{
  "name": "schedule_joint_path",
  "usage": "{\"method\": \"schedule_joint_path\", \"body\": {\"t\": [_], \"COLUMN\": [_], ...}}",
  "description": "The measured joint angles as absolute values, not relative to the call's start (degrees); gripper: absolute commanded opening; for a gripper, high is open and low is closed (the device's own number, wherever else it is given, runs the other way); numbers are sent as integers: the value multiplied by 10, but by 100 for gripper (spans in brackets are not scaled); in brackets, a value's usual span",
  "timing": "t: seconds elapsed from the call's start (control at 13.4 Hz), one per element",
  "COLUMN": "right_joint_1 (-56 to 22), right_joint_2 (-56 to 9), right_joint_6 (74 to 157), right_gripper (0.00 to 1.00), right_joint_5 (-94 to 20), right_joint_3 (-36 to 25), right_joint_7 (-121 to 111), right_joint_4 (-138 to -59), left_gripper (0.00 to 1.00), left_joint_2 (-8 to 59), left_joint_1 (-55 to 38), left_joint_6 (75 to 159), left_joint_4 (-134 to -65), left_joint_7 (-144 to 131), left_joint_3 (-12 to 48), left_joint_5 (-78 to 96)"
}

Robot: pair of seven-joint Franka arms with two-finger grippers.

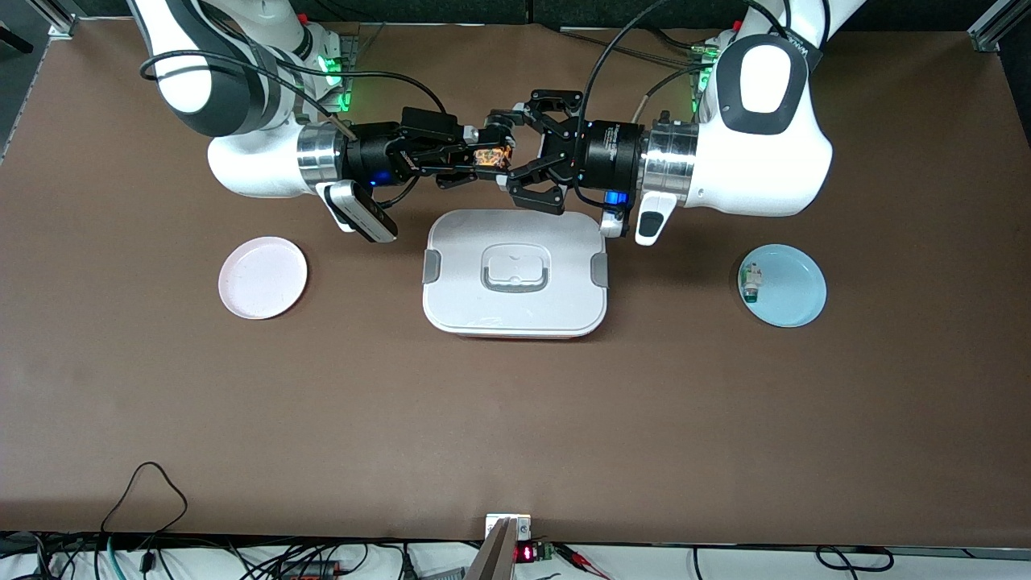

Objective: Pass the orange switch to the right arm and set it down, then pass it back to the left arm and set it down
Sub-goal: 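Grasp the switch with the right gripper and open the left gripper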

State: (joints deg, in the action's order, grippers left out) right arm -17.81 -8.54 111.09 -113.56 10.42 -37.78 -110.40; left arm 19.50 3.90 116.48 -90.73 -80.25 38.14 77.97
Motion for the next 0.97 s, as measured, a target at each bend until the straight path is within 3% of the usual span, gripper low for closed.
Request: {"method": "schedule_joint_path", "body": {"t": [0.6, 0.97], "right_joint_1": [-167, -132], "right_joint_2": [-87, -85], "right_joint_6": [1111, 1111], "right_gripper": [21, 20], "right_joint_5": [-1130, -1067], "right_joint_3": [103, 103], "right_joint_7": [-402, -402], "right_joint_4": [-1106, -1106], "left_gripper": [100, 100], "left_joint_2": [195, 195], "left_joint_1": [39, 39], "left_joint_6": [1165, 1168], "left_joint_4": [-907, -907], "left_joint_7": [-806, -806], "left_joint_3": [379, 379], "left_joint_5": [780, 780]}}
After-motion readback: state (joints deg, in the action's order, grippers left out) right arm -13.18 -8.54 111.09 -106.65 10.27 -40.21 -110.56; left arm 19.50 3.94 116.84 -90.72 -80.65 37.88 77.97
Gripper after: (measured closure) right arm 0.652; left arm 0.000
